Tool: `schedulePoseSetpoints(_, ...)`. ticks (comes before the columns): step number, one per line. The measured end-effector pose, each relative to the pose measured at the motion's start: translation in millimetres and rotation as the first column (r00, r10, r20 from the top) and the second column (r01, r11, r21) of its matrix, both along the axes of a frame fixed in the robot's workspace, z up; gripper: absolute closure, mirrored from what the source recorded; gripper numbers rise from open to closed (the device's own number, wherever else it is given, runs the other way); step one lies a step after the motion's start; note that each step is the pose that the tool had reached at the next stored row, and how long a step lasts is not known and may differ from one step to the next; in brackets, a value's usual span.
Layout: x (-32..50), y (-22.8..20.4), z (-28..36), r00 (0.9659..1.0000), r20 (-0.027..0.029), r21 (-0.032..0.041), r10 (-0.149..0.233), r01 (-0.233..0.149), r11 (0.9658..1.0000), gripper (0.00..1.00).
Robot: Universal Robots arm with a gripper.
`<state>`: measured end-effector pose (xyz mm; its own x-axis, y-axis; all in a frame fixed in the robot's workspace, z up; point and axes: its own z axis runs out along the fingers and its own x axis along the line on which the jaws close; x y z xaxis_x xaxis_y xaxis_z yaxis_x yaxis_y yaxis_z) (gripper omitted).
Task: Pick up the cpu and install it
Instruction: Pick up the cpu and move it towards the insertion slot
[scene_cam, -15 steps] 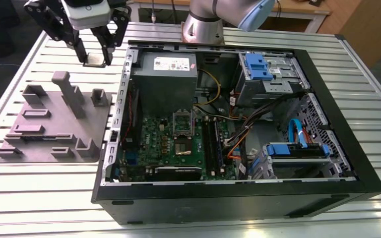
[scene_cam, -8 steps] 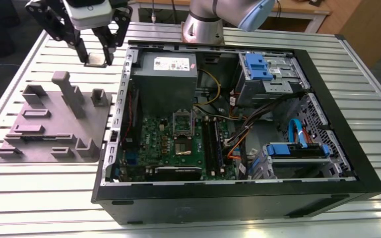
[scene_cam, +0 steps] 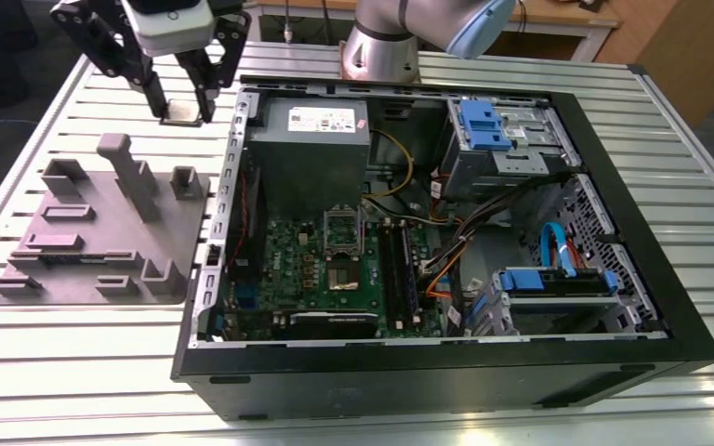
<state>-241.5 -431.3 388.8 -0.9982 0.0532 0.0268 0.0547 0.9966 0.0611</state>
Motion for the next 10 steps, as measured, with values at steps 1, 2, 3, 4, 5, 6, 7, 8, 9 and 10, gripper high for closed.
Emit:
schedulePoseSetpoints(1, 0.3, 0.0, 0.0, 1.0000, 0.0001, 0.0001, 0.000, 0.000, 1.0000, 0.53)
schedulePoseSetpoints(2, 0.5, 0.0, 0.0, 1.0000, 0.0001, 0.0001, 0.000, 0.000, 1.0000, 0.53)
schedulePoseSetpoints(3, 0.8, 0.0, 0.0, 1.0000, 0.0000, 0.0000, 0.000, 0.000, 1.0000, 0.53)
schedulePoseSetpoints(4, 1.1, 0.0, 0.0, 1.0000, 0.0001, 0.0000, 0.000, 0.000, 1.0000, 0.53)
schedulePoseSetpoints(5, 1.5, 0.0, 0.0, 1.0000, 0.0000, 0.0000, 0.000, 0.000, 1.0000, 0.53)
schedulePoseSetpoints(6, 1.8, 0.0, 0.0, 1.0000, 0.0000, 0.0000, 0.000, 0.000, 1.0000, 0.53)
schedulePoseSetpoints(7, 2.1, 0.0, 0.0, 1.0000, 0.0001, 0.0001, 0.000, 0.000, 1.0000, 0.53)
schedulePoseSetpoints(8, 2.4, 0.0, -0.1, 1.0000, 0.0001, 0.0001, 0.000, 0.000, 1.0000, 0.53)
schedulePoseSetpoints(9, 2.7, 0.0, 0.0, 1.0000, 0.0001, 0.0001, 0.000, 0.000, 1.0000, 0.53)
schedulePoseSetpoints(10, 3.0, 0.0, 0.0, 1.0000, 0.0000, 0.0001, 0.000, 0.000, 1.0000, 0.53)
